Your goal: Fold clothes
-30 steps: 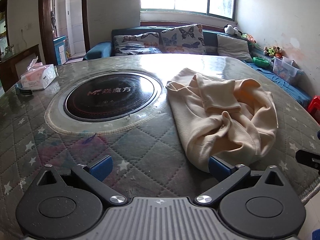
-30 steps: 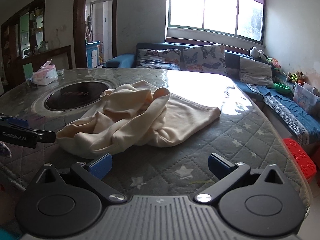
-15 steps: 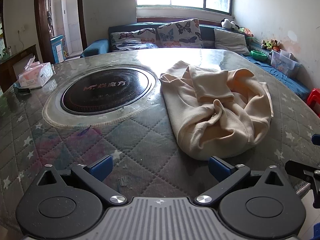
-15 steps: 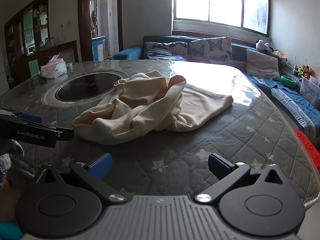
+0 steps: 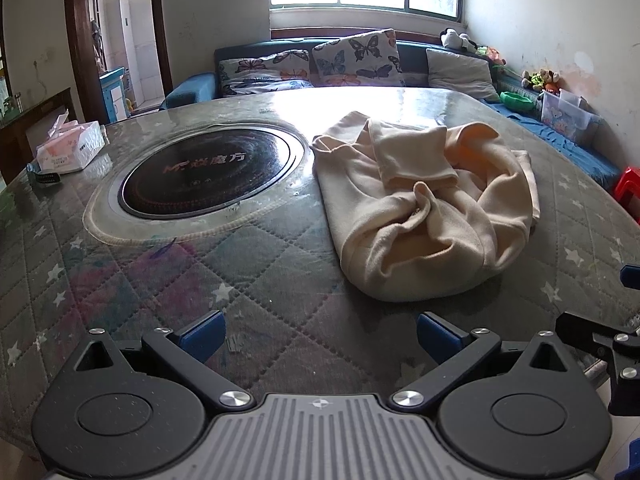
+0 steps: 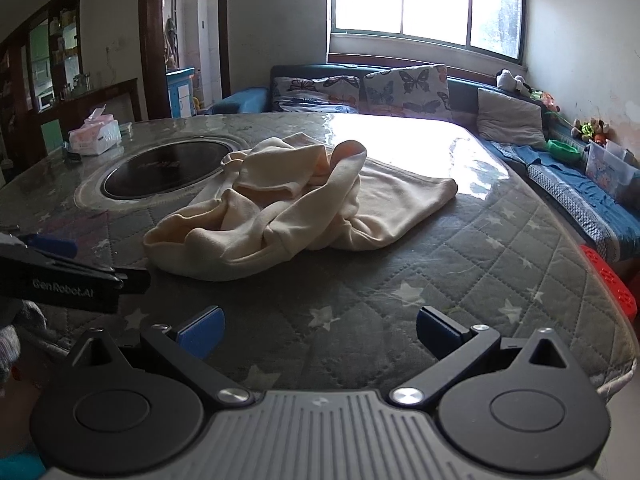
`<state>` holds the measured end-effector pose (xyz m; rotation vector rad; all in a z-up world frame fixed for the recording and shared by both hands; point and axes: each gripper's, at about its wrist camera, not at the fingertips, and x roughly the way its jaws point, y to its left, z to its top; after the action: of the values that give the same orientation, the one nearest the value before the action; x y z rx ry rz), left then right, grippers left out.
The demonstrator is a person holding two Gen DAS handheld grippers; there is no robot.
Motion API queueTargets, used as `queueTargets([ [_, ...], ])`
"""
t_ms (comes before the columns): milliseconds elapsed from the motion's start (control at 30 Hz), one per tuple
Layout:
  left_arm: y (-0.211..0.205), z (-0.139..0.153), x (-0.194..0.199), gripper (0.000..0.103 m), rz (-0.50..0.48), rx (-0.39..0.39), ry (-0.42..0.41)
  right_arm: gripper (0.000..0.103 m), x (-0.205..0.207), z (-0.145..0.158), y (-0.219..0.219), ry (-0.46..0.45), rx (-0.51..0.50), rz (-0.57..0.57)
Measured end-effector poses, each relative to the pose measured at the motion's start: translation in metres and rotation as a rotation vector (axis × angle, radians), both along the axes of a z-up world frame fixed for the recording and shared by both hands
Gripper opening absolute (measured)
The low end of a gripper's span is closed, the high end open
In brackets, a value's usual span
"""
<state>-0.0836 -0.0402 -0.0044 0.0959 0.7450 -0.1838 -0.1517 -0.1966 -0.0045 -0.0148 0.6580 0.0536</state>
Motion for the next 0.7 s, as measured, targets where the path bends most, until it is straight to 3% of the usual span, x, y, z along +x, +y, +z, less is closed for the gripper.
queueTargets([
  [700, -0.0012, -0.0004, -0.0055, 0.103, -0.015, 0.007, 0.008, 0.103, 0.0008, 0.0004, 0.0060, 0.031, 0.002, -0.020],
])
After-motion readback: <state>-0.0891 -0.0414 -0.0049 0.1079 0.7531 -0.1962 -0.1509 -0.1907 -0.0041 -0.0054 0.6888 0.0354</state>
